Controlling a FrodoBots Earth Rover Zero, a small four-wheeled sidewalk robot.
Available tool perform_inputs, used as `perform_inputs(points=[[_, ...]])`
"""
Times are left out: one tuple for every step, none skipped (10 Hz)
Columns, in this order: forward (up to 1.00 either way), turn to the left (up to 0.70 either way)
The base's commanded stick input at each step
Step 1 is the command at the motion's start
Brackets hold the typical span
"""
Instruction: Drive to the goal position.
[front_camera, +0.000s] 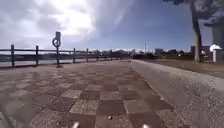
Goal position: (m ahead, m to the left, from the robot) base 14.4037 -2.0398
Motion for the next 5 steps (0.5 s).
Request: perform_inputs(points=[[0.7, 0.0], [0.7, 0.0], [0.7, 0.0], [0.7, 0.0], [0.7, 0.0]])
